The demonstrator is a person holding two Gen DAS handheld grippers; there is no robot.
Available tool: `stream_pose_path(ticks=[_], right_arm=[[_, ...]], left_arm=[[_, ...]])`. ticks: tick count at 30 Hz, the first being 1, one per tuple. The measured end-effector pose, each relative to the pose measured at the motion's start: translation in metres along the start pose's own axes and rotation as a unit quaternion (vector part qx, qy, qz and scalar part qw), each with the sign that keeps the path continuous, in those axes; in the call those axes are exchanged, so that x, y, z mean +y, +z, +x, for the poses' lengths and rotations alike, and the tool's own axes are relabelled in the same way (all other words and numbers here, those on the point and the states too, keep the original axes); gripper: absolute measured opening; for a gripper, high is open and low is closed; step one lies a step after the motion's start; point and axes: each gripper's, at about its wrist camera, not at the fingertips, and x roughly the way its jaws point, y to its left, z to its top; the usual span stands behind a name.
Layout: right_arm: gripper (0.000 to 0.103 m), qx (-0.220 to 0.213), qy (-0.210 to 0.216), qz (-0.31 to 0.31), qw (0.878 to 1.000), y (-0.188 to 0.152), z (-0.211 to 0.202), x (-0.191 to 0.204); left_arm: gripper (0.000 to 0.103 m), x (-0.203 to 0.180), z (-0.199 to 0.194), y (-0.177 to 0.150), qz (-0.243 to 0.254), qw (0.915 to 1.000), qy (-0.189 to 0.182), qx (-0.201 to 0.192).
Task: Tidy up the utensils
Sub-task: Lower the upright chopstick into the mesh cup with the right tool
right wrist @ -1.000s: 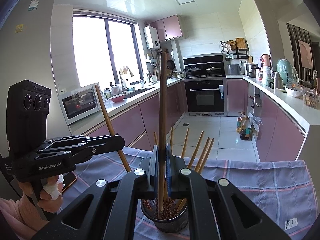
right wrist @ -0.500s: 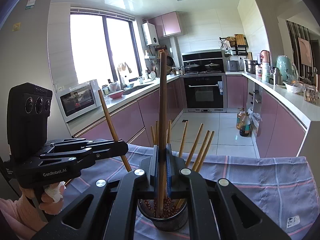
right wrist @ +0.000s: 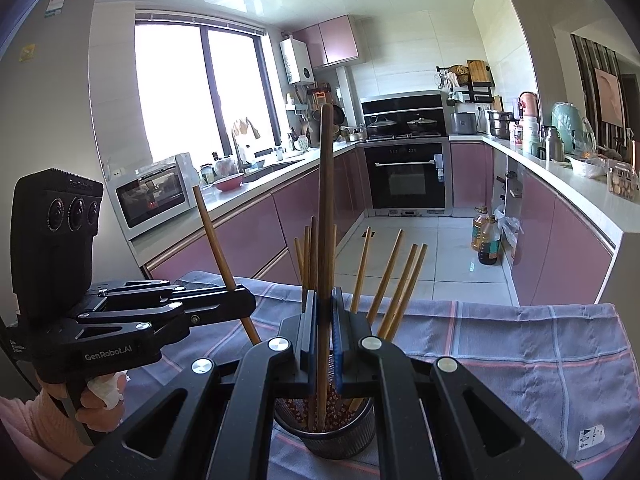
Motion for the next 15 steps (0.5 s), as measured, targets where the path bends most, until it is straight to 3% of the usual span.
stream_pose_path(ticks=[15], right_arm=[[0.006, 0.011, -0.002, 0.005, 1.000, -0.0061, 0.0088, -0.0045]], left_arm=[[0.007, 0.0042, 0.0090, -0.0081, 0.001, 0.9998, 0.004, 0.019]])
